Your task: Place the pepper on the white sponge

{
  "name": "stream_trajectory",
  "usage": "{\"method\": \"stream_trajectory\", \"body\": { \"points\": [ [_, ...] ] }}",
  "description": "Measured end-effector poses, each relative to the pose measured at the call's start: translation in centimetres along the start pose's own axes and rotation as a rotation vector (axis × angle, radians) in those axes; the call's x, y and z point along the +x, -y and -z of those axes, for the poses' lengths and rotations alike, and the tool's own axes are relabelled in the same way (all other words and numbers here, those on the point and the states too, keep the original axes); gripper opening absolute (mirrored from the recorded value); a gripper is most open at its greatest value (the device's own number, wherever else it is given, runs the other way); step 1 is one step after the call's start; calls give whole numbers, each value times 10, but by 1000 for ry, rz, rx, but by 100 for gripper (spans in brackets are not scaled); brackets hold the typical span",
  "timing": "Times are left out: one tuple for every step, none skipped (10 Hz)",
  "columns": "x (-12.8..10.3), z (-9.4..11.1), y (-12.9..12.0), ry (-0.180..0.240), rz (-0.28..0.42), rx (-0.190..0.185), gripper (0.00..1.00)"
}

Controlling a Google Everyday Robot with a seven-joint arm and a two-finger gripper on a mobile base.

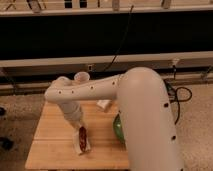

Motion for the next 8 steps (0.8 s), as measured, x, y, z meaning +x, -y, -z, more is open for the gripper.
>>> {"method": "stream_trajectory", "body": {
  "points": [
    [-1,-3,1,5,7,5,29],
    [-2,-5,5,10,19,10,37],
    [-4,-7,10,16,33,18,49],
    [-4,-9,11,19,38,24,56],
    [-4,-10,13,25,46,35,69],
    [-4,-10,15,26,53,42,76],
    [-5,-9,19,26,64,49,80],
    [-6,-9,21,26,69,55,80]
  ]
}}
